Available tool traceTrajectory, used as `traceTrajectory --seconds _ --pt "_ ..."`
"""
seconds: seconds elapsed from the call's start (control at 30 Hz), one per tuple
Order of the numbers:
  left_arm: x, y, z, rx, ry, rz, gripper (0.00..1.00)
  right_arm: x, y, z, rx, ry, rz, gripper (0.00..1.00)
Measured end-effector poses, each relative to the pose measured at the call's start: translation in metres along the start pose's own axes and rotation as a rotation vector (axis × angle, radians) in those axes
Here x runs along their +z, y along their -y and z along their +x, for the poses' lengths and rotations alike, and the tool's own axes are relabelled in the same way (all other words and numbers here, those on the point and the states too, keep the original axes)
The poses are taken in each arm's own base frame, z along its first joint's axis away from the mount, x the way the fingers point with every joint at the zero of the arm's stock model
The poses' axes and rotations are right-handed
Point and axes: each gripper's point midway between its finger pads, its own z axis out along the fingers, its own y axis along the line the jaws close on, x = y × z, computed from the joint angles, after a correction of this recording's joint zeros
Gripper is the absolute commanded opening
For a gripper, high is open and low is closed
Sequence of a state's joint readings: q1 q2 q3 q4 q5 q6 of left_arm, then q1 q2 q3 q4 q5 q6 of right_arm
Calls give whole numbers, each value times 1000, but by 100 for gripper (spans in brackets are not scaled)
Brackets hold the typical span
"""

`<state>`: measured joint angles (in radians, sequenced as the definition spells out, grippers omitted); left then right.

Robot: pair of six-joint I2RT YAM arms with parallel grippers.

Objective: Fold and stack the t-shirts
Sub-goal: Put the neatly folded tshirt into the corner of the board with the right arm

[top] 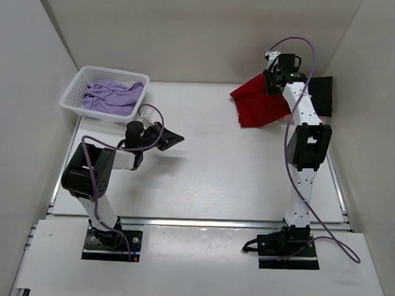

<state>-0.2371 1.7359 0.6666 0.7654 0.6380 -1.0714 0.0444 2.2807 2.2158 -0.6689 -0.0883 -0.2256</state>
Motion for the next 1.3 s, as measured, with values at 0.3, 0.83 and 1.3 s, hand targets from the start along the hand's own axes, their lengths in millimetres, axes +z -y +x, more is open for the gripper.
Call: traceTrajectory --seconds 0.3,0.83,1.3 --pt "-4 -9 8 -8 -27 -14 11 -14 105 3 59 32 130 0" --pt "-8 -22 28 -22 -70 -51 11 -34 164 10 97 52 241 0" --pt "-7 -26 49 -30 -119 -70 12 -51 219 14 130 77 413 0"
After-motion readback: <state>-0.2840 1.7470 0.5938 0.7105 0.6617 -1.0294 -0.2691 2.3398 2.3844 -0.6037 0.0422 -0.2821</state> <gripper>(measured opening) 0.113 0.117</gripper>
